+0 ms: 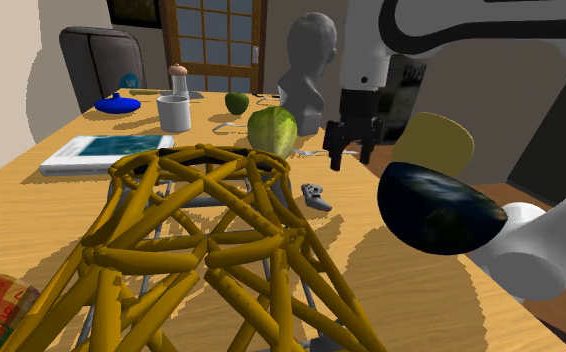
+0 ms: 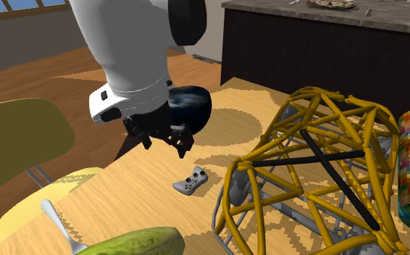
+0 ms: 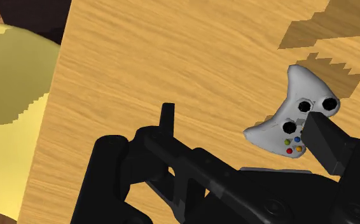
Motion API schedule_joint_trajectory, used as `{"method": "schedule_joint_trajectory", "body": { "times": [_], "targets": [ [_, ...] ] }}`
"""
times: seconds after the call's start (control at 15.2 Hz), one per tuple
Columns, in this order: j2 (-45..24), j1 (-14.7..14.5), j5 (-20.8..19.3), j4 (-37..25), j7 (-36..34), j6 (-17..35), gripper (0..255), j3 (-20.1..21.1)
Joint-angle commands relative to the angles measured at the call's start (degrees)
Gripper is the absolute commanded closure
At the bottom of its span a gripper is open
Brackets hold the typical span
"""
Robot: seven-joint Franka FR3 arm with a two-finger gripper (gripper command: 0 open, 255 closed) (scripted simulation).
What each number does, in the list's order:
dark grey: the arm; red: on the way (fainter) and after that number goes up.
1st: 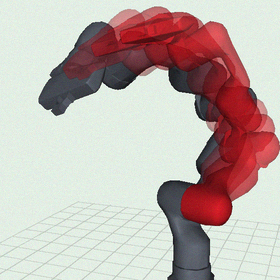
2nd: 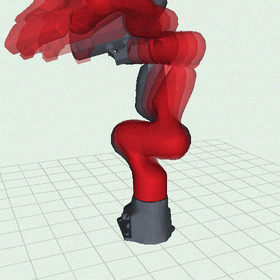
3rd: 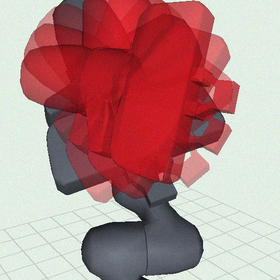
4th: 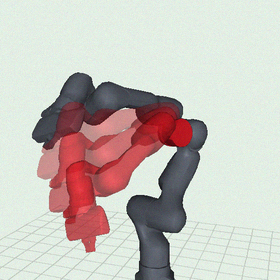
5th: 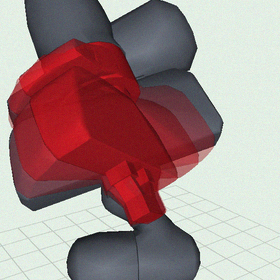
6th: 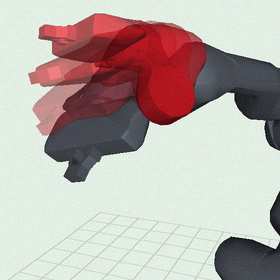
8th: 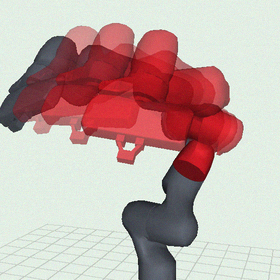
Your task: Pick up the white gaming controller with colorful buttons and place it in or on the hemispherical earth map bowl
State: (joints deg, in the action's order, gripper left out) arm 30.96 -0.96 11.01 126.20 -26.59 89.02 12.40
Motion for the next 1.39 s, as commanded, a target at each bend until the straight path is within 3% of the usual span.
{"method": "schedule_joint_trajectory", "body": {
  "times": [0.0,0.26,0.73,1.25,1.32],
  "targets": [
    [-3.6,0.2,0.6,-3.2,-5.3,0.6,0,2.7],
    [-10.1,0.7,0.5,-9.0,-13.6,1.5,0,6.6],
    [-9.1,0.2,1.2,-2.4,-13.2,7.1,0,7.2],
    [-9.1,0.2,1.2,-2.4,-13.2,7.1,0,7.2],
    [-9.1,0.2,1.2,-2.4,-13.2,7.1,255,7.2]
  ]
}}
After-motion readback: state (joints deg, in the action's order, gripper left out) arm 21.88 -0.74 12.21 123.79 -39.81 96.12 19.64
